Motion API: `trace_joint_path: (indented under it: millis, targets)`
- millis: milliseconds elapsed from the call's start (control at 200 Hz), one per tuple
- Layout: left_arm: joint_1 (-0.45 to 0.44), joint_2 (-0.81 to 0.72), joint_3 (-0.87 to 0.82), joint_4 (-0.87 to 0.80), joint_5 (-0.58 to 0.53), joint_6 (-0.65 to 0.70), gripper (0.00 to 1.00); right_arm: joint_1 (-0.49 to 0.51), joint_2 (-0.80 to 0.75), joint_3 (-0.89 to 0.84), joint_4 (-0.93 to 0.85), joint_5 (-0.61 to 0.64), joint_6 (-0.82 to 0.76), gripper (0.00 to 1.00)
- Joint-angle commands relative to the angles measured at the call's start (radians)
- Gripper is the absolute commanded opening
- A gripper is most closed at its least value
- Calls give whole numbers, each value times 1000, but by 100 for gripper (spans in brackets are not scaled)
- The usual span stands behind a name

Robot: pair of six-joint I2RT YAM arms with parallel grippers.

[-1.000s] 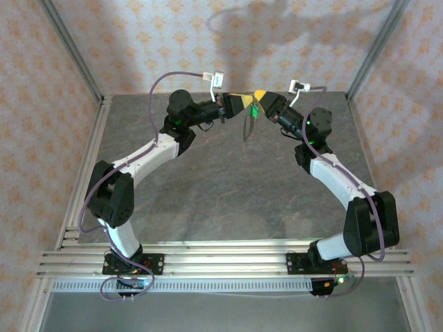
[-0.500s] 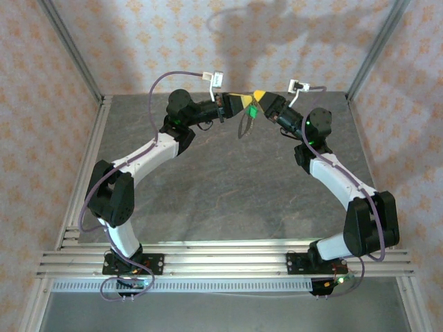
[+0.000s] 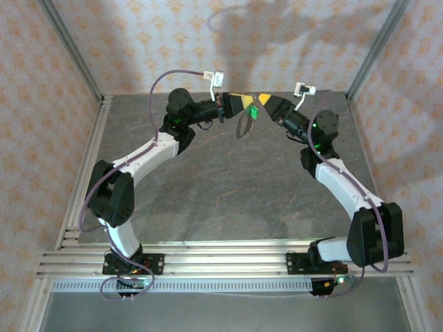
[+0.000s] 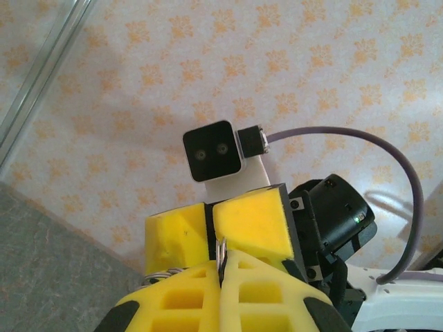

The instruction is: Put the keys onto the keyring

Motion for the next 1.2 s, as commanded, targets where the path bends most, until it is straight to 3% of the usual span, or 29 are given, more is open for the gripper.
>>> trace_joint_path:
  millis: [0,390,926,1056,1196]
  targets:
    - [2,2,40,37,-4,-6,0,-21,-35,-18,70,20,29,34]
    - [0,9,52,26,2,-5,0,10,2,25,132,-51,57,34]
    - [-3,15,56,29,11,-8,0,57,58,78,121,-49,36,33]
    - [-7,20,58,27,16,-8,0,59,64,85,119,-49,36,30]
    - [-9,22,61,23,20,-7,0,62,68,89,122,-57,36,20]
